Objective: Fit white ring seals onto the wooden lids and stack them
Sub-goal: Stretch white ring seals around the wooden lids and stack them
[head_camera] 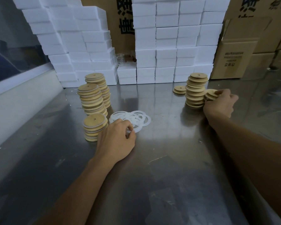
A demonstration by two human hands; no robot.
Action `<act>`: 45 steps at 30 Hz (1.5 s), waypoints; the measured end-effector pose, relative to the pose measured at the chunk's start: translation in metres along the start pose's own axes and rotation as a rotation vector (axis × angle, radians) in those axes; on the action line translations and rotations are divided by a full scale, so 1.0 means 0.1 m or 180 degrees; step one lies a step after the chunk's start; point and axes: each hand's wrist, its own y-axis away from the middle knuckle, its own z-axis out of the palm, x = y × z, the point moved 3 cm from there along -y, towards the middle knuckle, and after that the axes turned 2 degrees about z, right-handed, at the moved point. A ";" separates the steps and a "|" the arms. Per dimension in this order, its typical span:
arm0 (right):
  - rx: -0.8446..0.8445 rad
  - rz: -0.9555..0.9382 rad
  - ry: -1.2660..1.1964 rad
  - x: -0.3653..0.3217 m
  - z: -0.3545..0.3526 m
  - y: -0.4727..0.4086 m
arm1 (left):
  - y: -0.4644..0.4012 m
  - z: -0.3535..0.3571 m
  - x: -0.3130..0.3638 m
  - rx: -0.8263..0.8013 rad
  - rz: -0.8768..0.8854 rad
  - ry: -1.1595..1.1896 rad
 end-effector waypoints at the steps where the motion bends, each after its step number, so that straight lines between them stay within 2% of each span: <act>1: 0.0051 0.0036 -0.0106 0.01 -0.01 0.00 | -0.01 0.00 0.00 0.0002 -0.0001 0.0006; 9: 0.0303 0.0043 -0.0741 0.05 -0.08 0.14 | -0.02 0.01 0.00 0.0020 -0.0010 0.0018; 17: -0.0002 -0.0265 -0.1208 0.05 -0.10 0.39 | -0.01 0.01 0.04 0.0080 -0.0032 -0.0047; 22: -0.0494 -0.0710 -0.1719 -0.06 -0.16 0.64 | -0.01 0.00 0.05 0.0051 -0.0093 -0.0054; 26: -0.1095 -0.0652 -0.2051 -0.07 -0.15 0.75 | -0.01 -0.01 0.06 0.0009 -0.0133 0.0005; 35: -0.1680 -0.0823 -0.1572 -0.14 -0.09 0.87 | -0.01 -0.04 0.04 0.0238 0.0030 0.0303; 41: -0.2000 -0.1442 -0.1230 -0.28 -0.07 1.14 | -0.04 -0.07 0.08 0.0505 0.0141 0.1290; 45: -0.2438 -0.1739 -0.1236 -0.38 -0.07 1.36 | -0.06 -0.08 0.13 0.0680 -0.0126 0.2035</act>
